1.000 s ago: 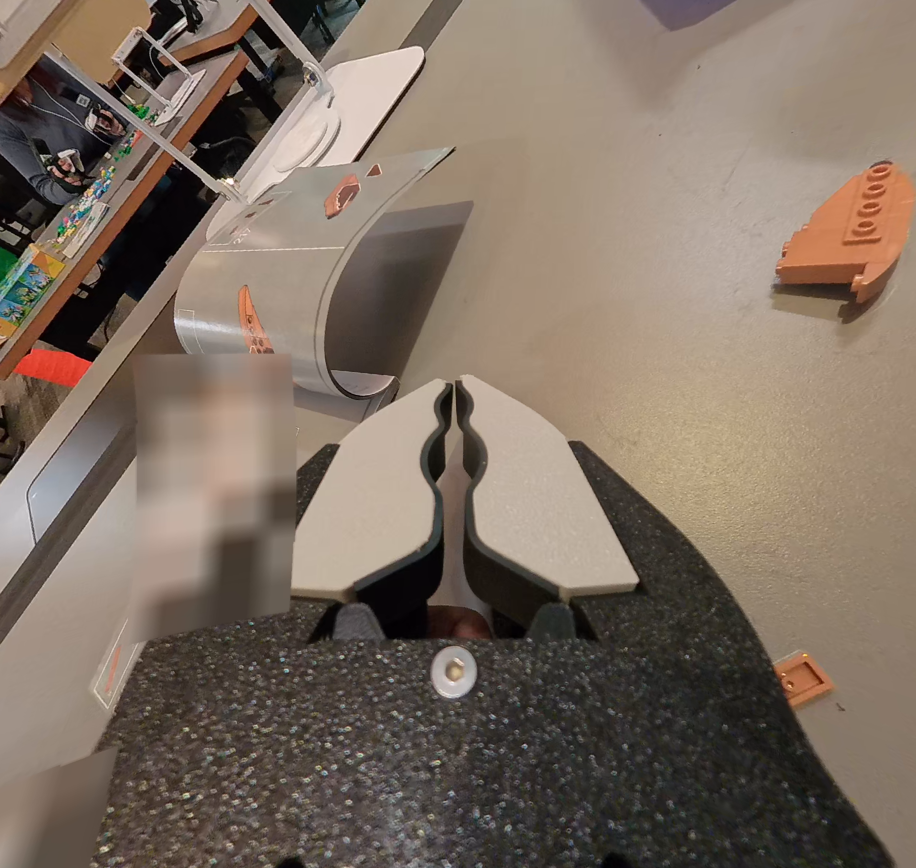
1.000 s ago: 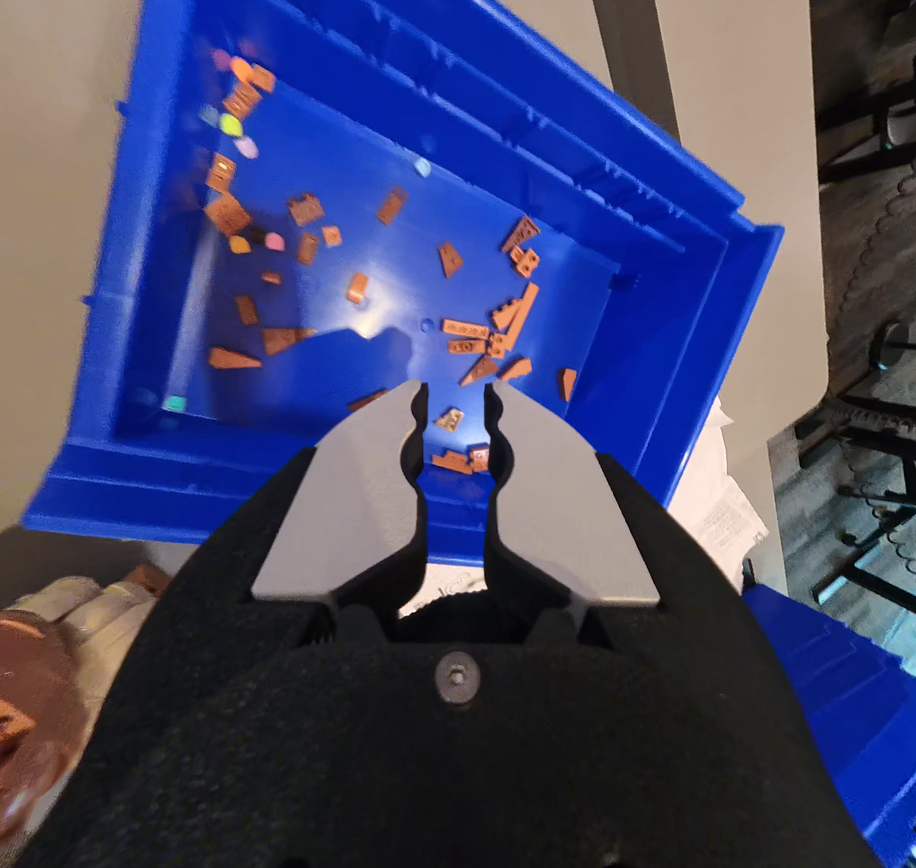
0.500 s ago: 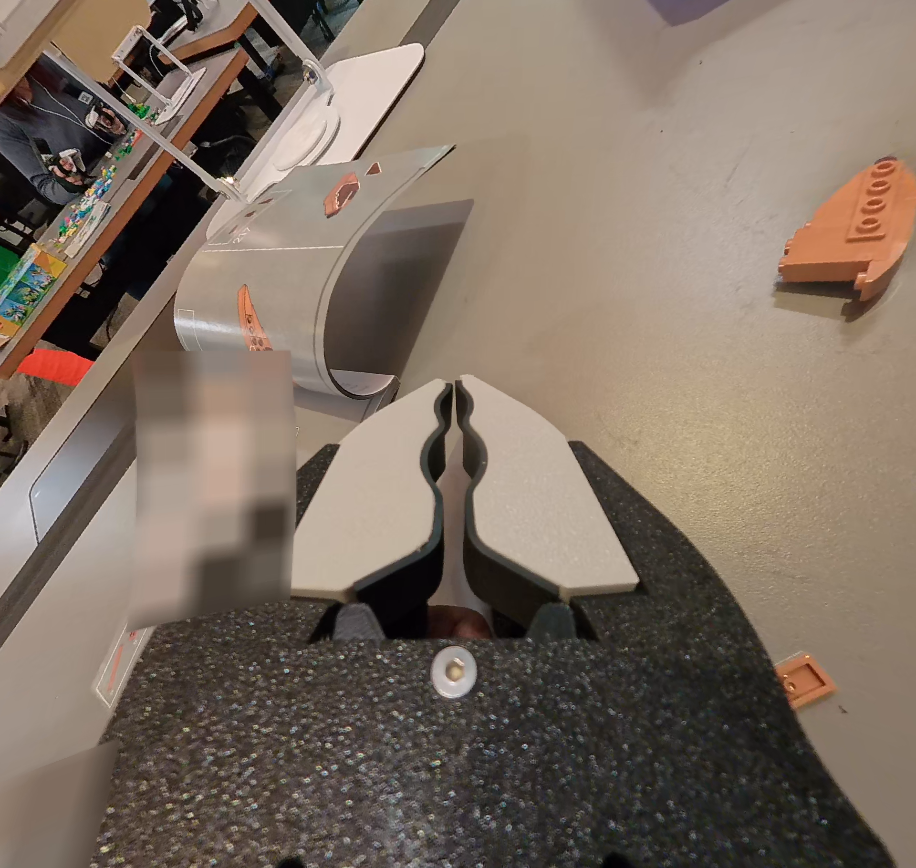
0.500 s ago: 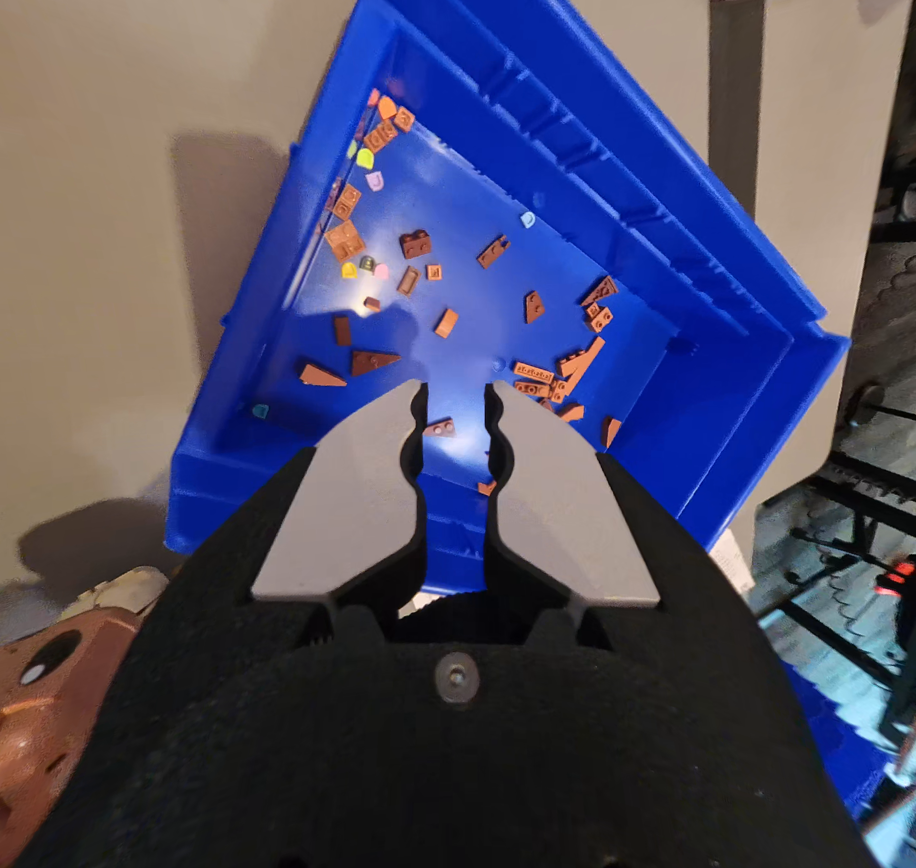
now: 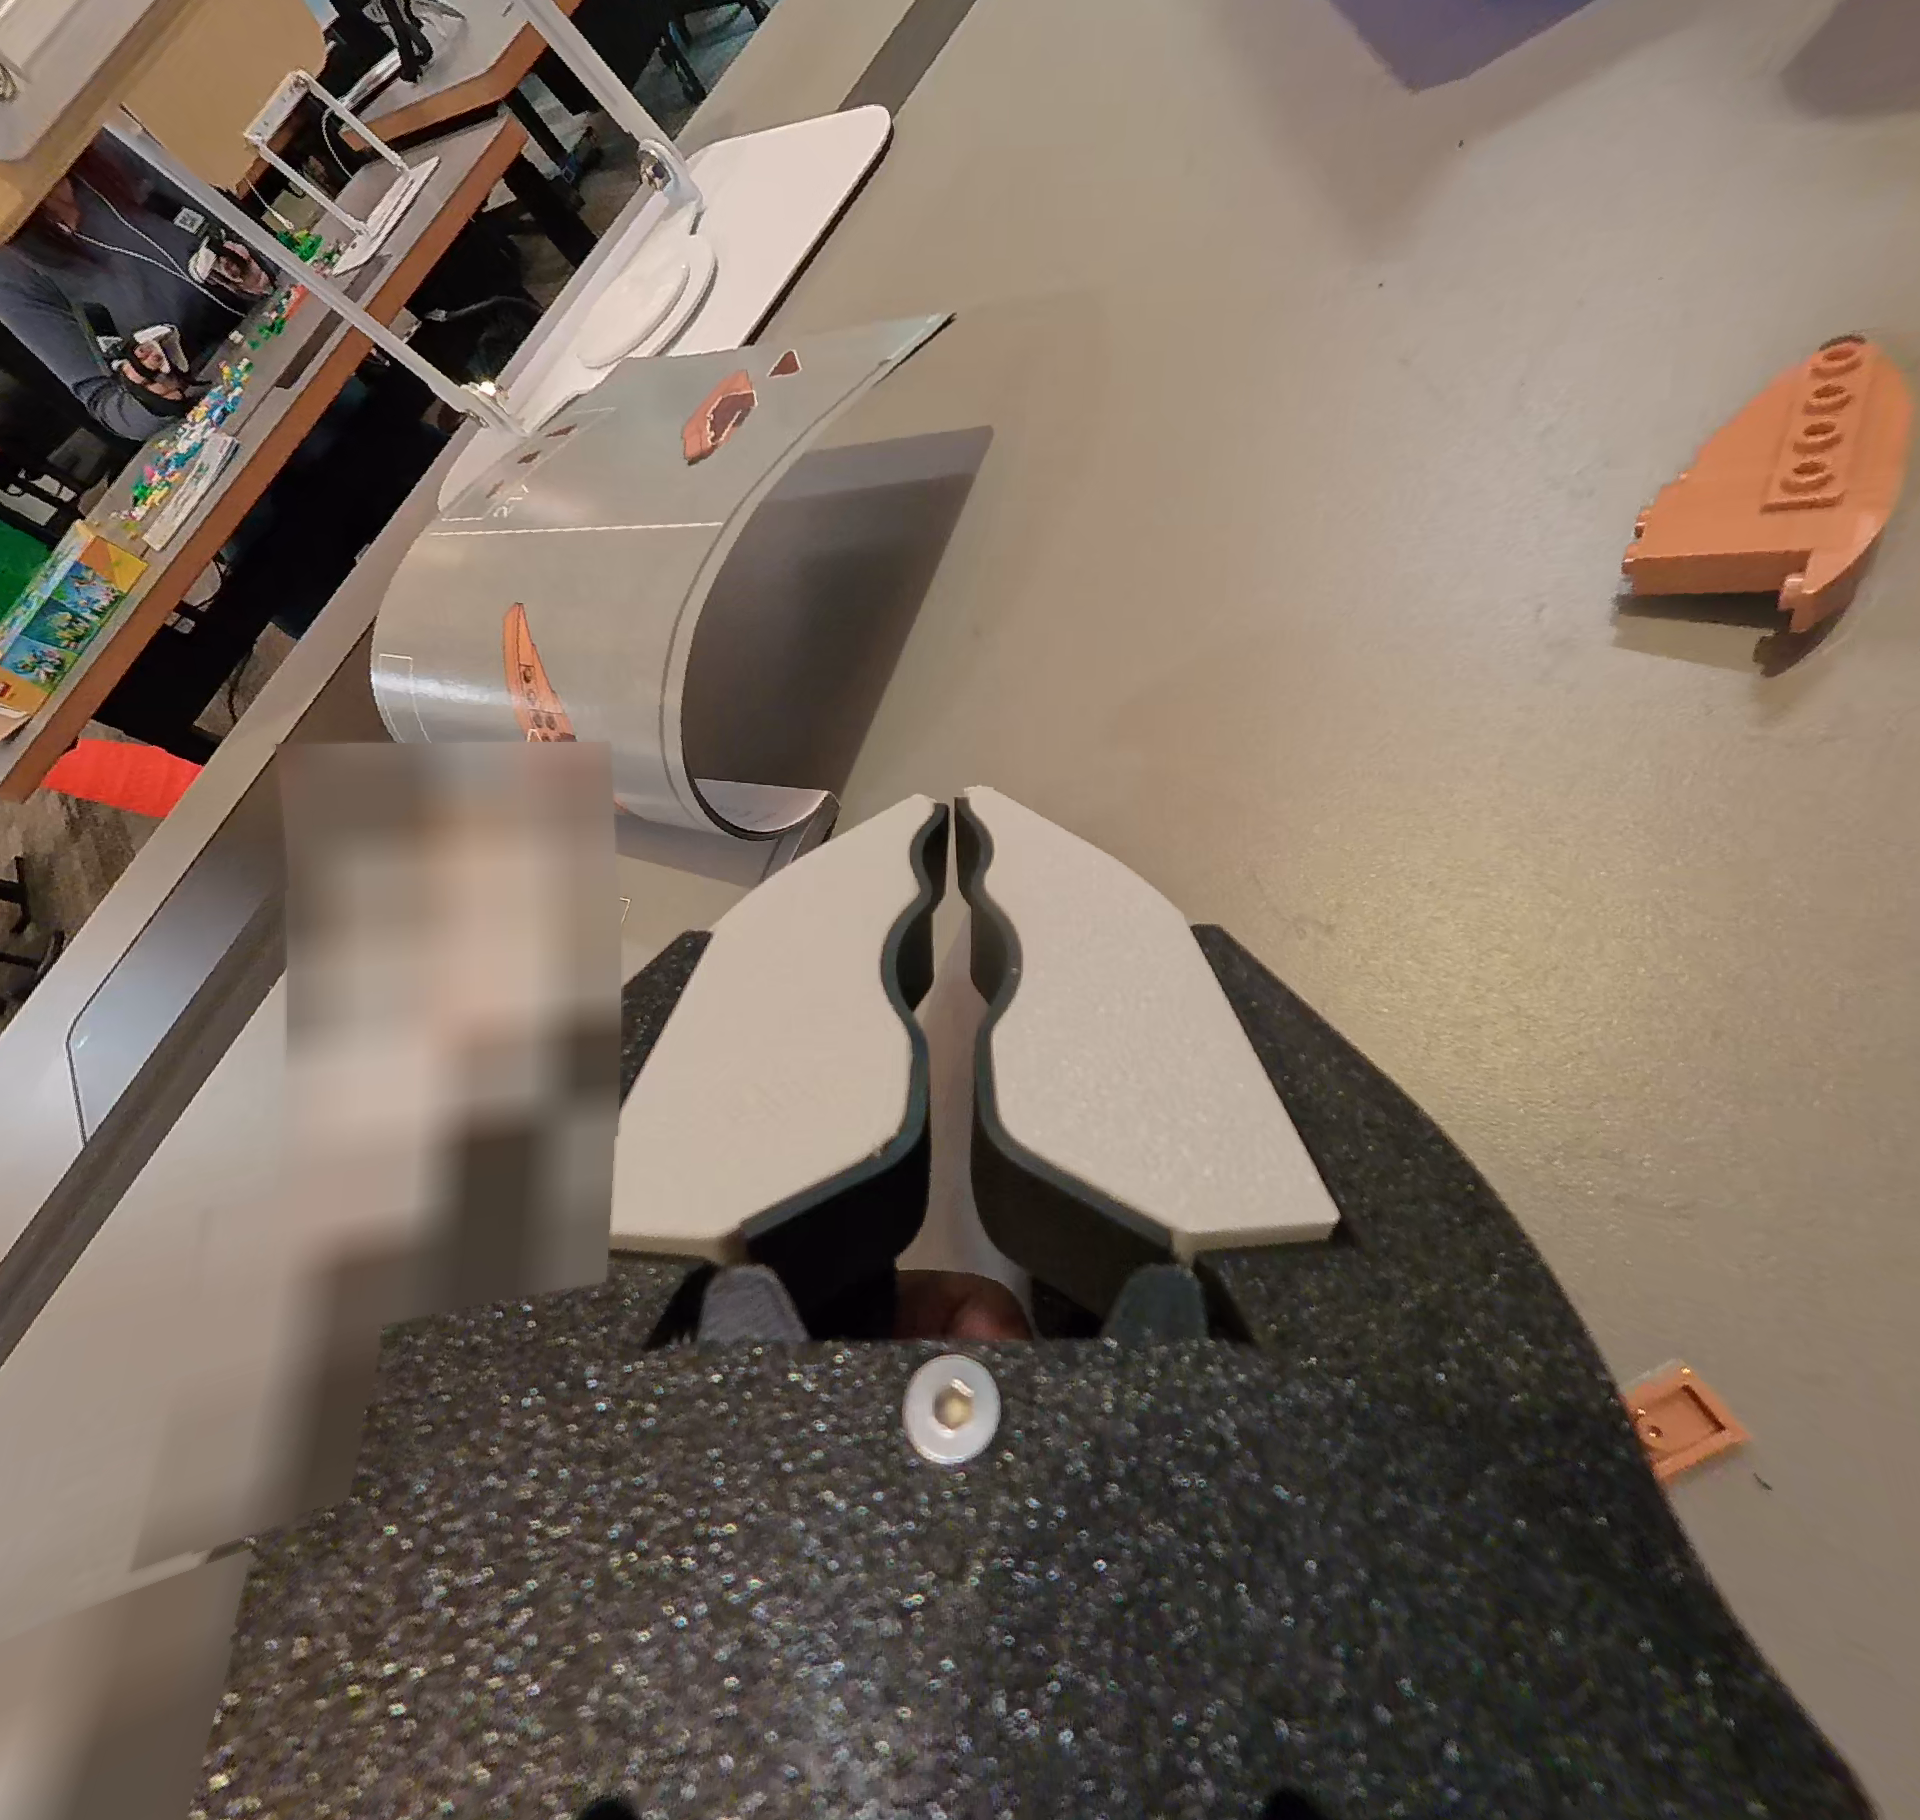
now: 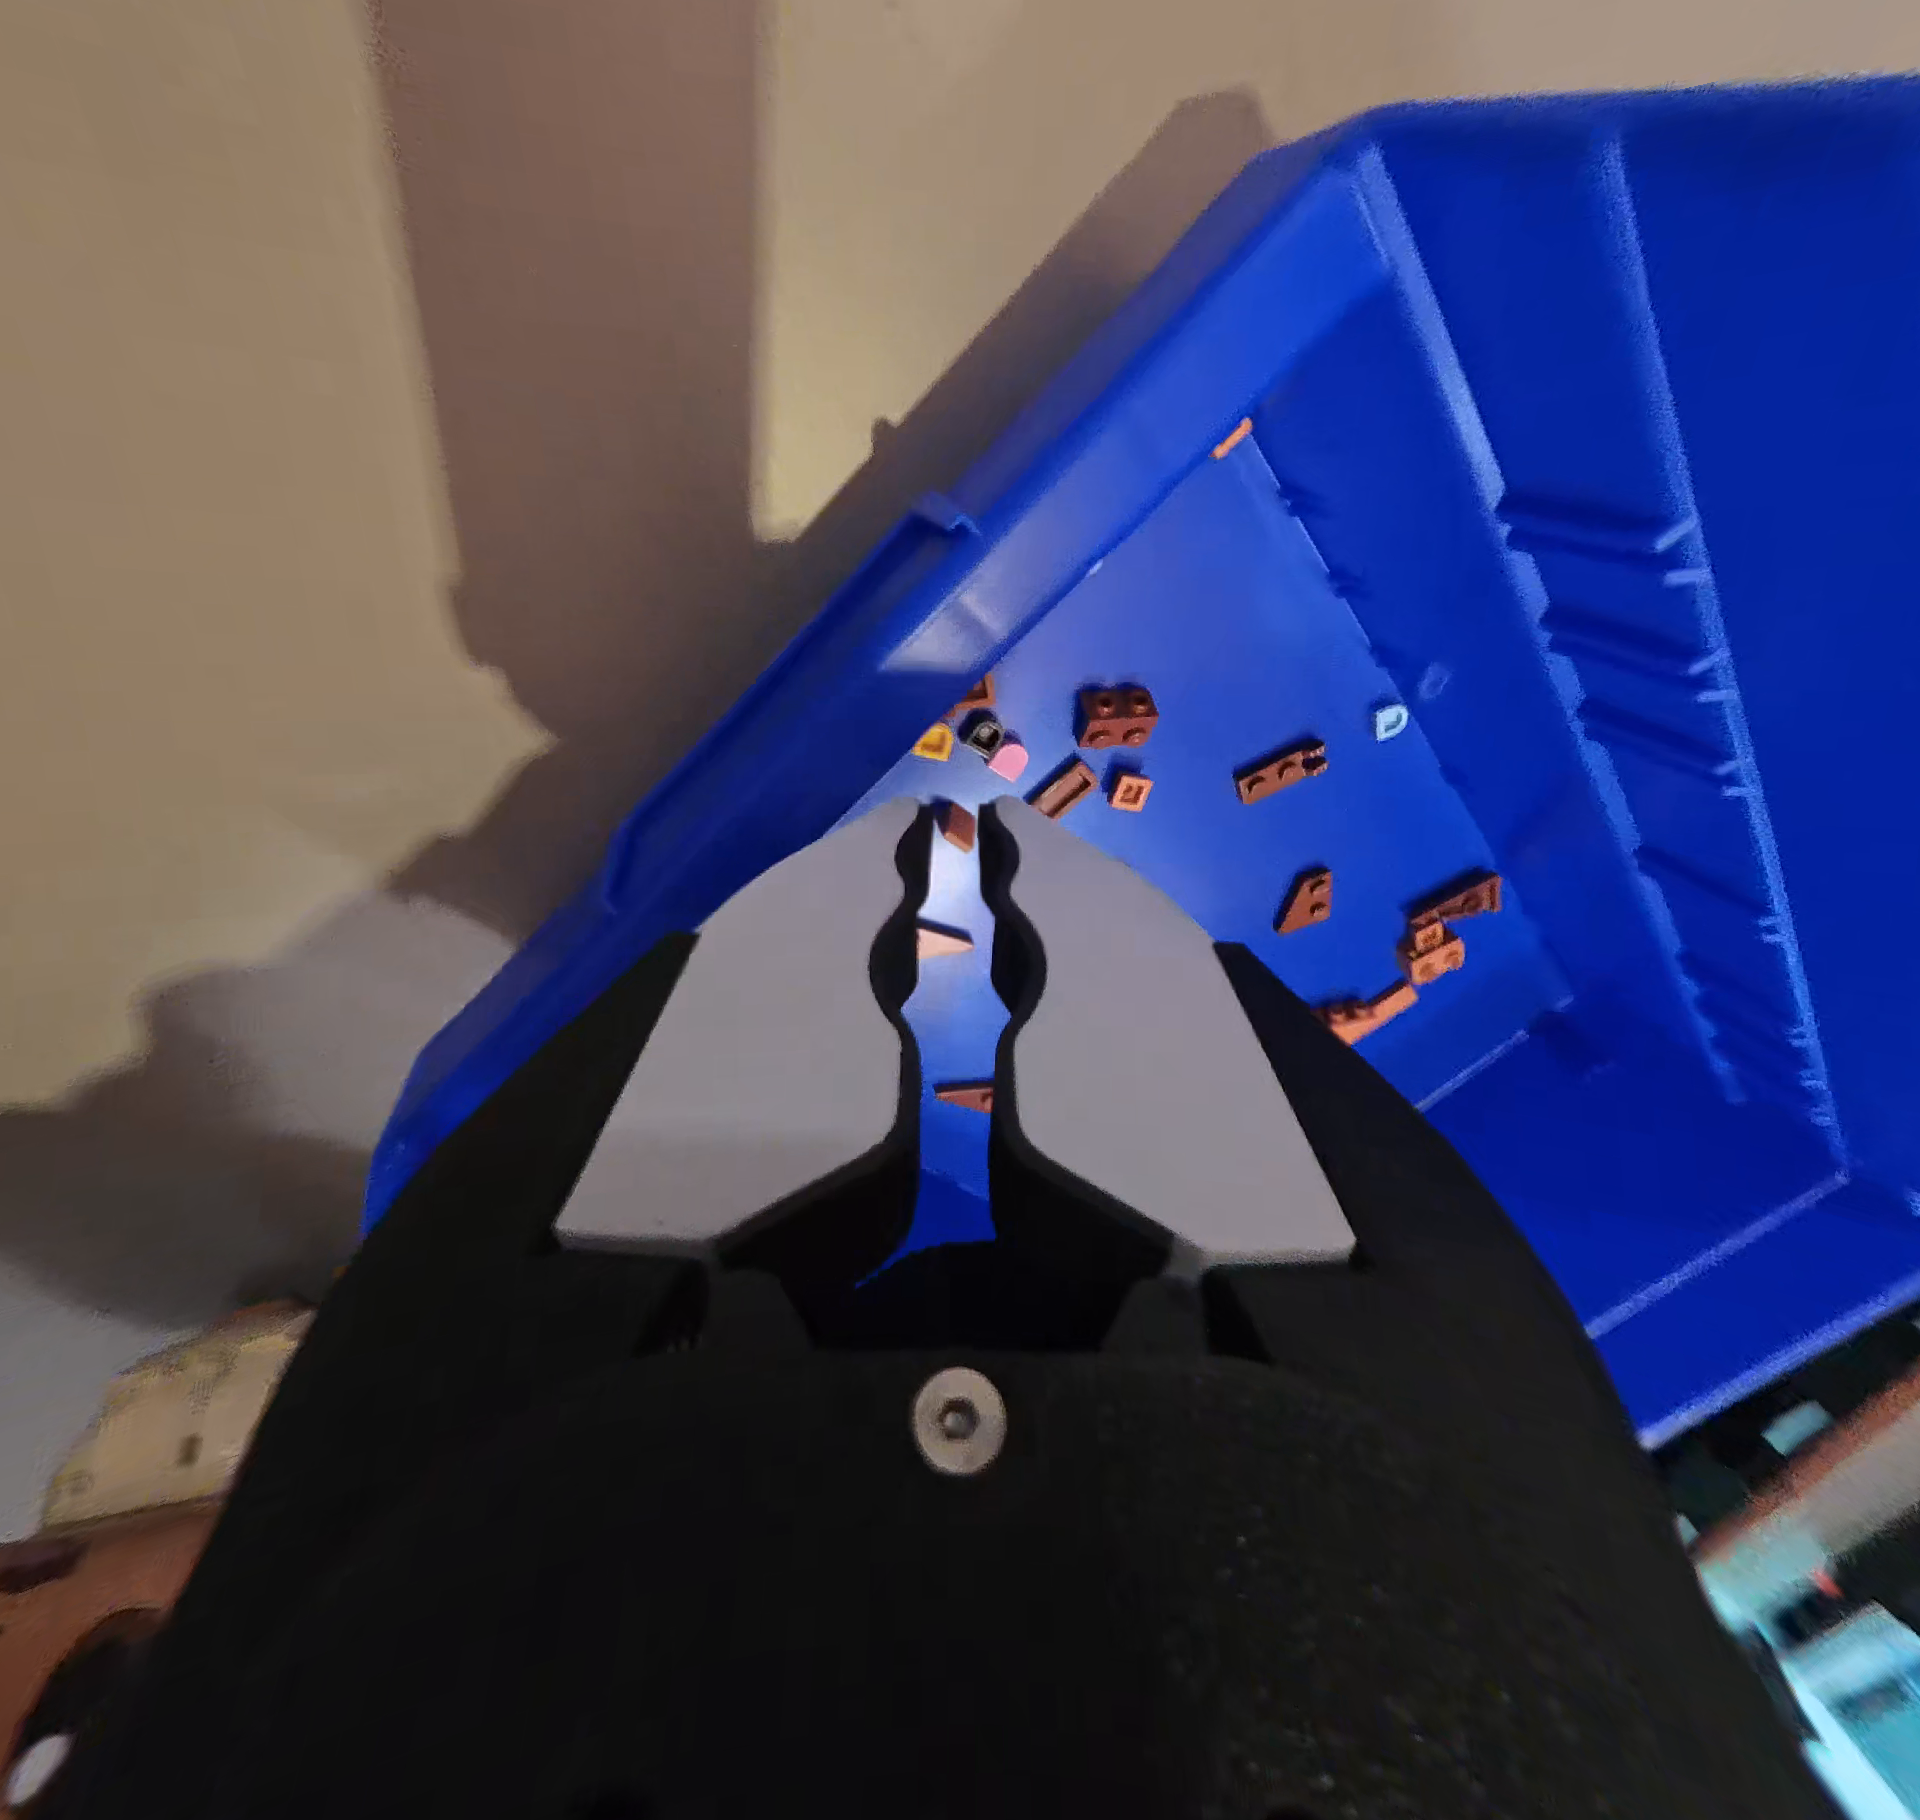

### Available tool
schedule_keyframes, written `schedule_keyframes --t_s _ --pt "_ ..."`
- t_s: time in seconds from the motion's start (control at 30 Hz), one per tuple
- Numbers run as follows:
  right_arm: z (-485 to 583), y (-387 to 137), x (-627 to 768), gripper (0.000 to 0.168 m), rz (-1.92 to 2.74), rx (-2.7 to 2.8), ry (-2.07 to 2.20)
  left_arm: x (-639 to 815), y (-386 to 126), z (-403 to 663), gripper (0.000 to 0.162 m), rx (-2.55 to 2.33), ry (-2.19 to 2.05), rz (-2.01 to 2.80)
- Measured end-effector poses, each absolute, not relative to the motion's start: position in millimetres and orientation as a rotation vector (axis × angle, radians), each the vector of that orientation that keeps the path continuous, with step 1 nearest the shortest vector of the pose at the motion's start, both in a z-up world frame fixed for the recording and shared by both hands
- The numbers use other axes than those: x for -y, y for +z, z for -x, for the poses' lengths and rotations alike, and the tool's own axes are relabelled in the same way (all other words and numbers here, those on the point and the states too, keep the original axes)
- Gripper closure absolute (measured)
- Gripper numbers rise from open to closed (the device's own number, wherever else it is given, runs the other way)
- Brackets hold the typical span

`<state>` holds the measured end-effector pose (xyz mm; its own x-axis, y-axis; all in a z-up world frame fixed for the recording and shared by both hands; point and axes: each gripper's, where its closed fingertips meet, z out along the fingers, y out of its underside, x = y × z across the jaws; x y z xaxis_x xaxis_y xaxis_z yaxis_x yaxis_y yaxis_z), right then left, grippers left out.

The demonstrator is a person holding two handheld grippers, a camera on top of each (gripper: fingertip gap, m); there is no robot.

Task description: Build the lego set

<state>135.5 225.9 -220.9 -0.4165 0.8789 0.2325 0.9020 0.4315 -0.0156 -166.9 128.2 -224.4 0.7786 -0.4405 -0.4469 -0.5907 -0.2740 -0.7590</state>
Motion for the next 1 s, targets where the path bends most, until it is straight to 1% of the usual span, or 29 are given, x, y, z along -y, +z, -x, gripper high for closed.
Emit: schedule_keyframes --t_s 0.07,0.13,0.33,0.7,1.0 --pt "-126.6 -219.5 -208.1 0.158 1.602 2.469 -0.006 -128.2 -224.5 166.8 0.161 -0.783 0.179 1.916" --pt "-120.4 -215.6 -195.6 0.149 1.618 2.461 0.101 -128.2 -224.6 166.7 0.161 -0.784 0.180 1.916" --pt "-130.4 -186.3 -234.2 0.147 1.645 2.294 0.015 -128.4 -224.5 167.1 0.161 -0.782 0.180 1.917" --pt "-201.7 -145.6 -292.0 0.146 1.760 1.983 -0.161 -131.0 -220.1 176.4 0.161 -0.739 0.190 1.901" --pt "-239.8 -139.2 -309.3 0.147 1.815 1.833 0.030 -137.1 -214.4 194.7 0.160 -0.676 0.292 1.866"
